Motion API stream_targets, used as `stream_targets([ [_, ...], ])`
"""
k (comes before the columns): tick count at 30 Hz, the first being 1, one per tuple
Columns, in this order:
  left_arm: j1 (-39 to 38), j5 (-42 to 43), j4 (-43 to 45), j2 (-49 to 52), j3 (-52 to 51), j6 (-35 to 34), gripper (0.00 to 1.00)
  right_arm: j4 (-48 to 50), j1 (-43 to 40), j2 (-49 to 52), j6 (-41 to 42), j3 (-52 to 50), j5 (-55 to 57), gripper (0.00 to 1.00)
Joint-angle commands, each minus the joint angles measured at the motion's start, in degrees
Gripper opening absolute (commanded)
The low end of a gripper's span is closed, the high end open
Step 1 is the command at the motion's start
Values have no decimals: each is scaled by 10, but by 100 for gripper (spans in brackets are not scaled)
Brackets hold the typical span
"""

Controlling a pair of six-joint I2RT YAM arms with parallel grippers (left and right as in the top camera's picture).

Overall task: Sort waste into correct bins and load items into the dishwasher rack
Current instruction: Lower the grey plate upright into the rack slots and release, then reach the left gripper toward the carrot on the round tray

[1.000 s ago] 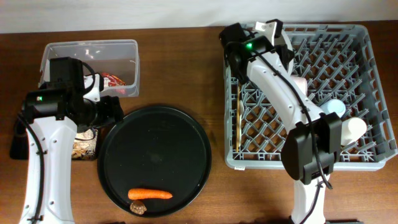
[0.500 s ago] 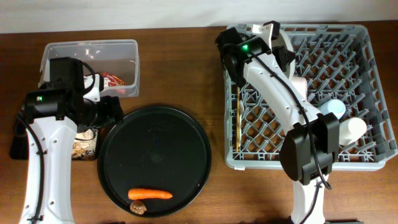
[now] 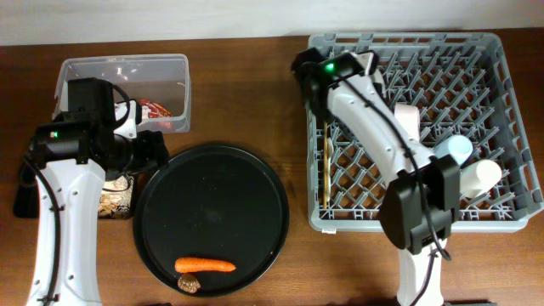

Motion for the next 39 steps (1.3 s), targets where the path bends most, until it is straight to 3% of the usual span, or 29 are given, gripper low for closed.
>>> stream_targets([
  [1,1,8,1,-1,1,-7,75,4,52,6,4,3,-33,39],
  [5,1,8,1,-1,1,-7,75,-8,77,5,3,3,-20,70],
  [10,1,8,2,-1,1,-7,75,-41,75,-32,24,6,-34,72],
  [14,1,8,1,-1,1,-7,76,-42,74,-94,24,6,-69,82],
  [20,0,8,1,-1,-1,-7,82,-42,-19,-189,8,6,-300,98],
  [23,-20,8,2,-1,-17,-7,82,-42,-110,-201,-115,6,-501,100],
  [25,-35,8,0,-1,-36,-14,84,-62,-141,-201,-185,5,-564,99],
  [29,-54,19,-25,-1,-89,-100,87,-89,-161,-201,-213,5,-553,100],
  [31,-64,55,-31,-1,-126,-132,99,-88,-164,-201,-224,5,-552,99],
  [34,-85,141,-19,-1,-207,-200,99,-94,-164,-201,-277,5,-552,99],
  [39,-130,160,81,-1,-330,-347,99,-95,-164,-201,-279,5,-543,99],
])
